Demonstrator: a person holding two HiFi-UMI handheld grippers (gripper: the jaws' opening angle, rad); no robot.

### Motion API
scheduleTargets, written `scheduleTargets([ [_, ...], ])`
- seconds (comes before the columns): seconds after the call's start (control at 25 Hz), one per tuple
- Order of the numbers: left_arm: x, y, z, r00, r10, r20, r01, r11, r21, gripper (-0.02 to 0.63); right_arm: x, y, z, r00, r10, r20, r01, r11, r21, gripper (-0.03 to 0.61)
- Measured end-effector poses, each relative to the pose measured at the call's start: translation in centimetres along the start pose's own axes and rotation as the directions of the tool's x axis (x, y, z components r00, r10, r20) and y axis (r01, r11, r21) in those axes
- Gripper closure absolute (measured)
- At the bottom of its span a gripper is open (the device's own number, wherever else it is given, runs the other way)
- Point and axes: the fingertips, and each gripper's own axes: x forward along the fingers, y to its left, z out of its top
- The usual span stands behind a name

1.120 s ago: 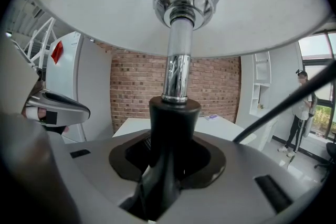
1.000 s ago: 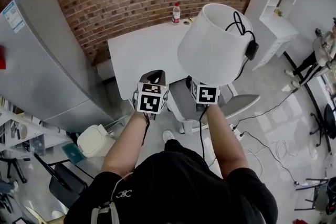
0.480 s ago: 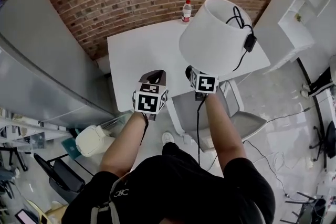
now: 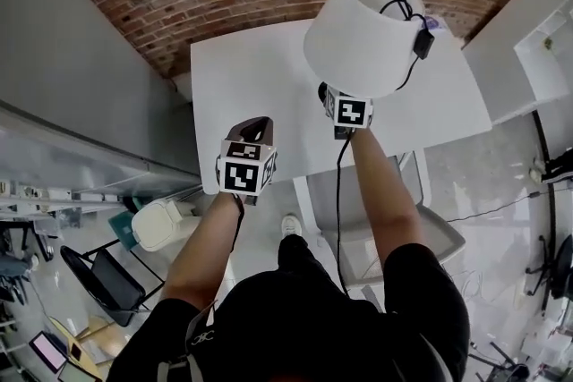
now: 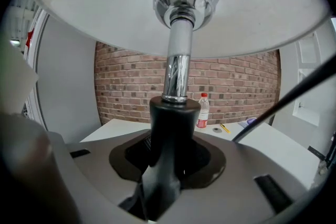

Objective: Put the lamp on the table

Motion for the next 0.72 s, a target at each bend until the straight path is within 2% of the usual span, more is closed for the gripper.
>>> scheduleTargets([
  [0.28,1.6,5.7,-2.3,0.993,0.097,-0.062,-0.101,0.993,-0.062,0.618,9.8,1.6,0.3,0.999,0.034,0.007,-0.034,0.999,-0.039,0.451],
  [0.52,3.0,9.7,-2.6,0.985,0.151,-0.08,-0.158,0.983,-0.092,0.618,16.5,2.3,0.7,0.999,0.047,0.004,-0.047,0.997,-0.066,0.451],
  [0.72,4.5,12.2,-3.6,0.977,0.182,-0.109,-0.193,0.975,-0.106,0.618,21.5,3.2,0.4,0.998,0.057,-0.001,-0.057,0.997,-0.054,0.451],
])
